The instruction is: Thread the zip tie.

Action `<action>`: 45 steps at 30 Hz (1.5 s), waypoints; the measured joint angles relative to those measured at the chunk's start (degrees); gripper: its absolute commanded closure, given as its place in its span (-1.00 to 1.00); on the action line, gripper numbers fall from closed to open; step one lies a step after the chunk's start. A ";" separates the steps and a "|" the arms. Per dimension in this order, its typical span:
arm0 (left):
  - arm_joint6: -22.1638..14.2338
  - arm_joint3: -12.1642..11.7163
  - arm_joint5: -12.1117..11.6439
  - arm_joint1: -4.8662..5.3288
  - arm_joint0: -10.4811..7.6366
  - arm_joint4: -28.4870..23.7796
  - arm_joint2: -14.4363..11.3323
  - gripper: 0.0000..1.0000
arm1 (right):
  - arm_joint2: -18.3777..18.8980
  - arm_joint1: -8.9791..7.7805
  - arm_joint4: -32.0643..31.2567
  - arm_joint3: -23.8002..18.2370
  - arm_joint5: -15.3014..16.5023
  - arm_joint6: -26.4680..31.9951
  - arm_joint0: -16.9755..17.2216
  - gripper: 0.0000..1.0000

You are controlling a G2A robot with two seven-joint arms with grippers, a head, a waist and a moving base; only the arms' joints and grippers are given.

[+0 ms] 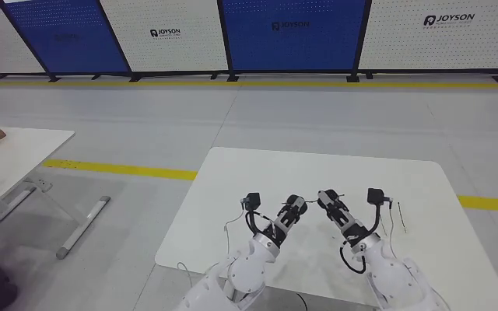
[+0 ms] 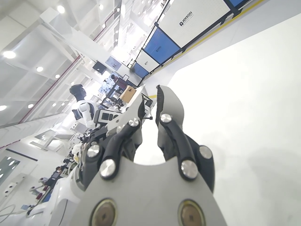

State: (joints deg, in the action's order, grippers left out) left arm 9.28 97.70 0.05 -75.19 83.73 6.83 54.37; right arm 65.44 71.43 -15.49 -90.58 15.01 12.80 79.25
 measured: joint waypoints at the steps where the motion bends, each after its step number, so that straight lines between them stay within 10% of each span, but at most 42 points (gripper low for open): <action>1: -0.04 -0.02 0.03 -0.02 -0.02 0.07 0.00 1.00 | 0.02 0.00 -0.36 -0.06 0.02 -0.09 0.03 0.64; 8: -0.19 -0.09 -0.02 -0.14 0.03 0.33 0.20 1.00 | 0.06 0.08 -1.64 -0.36 0.02 -0.96 0.39 0.78; 16: -0.24 -0.15 0.18 -0.26 0.18 0.41 0.61 1.00 | 0.09 0.04 -5.72 -0.95 -0.56 -1.76 0.84 0.38; 25: 0.09 0.03 0.52 -0.47 0.18 0.89 0.68 1.00 | -0.19 -0.11 -10.84 -1.72 0.40 -1.63 1.40 0.54; 29: 0.19 0.04 0.68 -0.57 0.21 0.89 0.72 1.00 | -0.09 -0.16 -11.49 -1.84 0.97 -1.33 1.61 1.00; 45: -1.32 0.59 -0.88 -0.72 0.69 1.78 0.61 1.00 | 0.47 -0.25 -7.35 -1.08 2.31 4.58 0.75 1.00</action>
State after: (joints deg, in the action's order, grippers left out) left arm 7.96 98.29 -0.83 -75.90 84.42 8.61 54.98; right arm 65.91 71.18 -22.84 -91.66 17.32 17.38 80.00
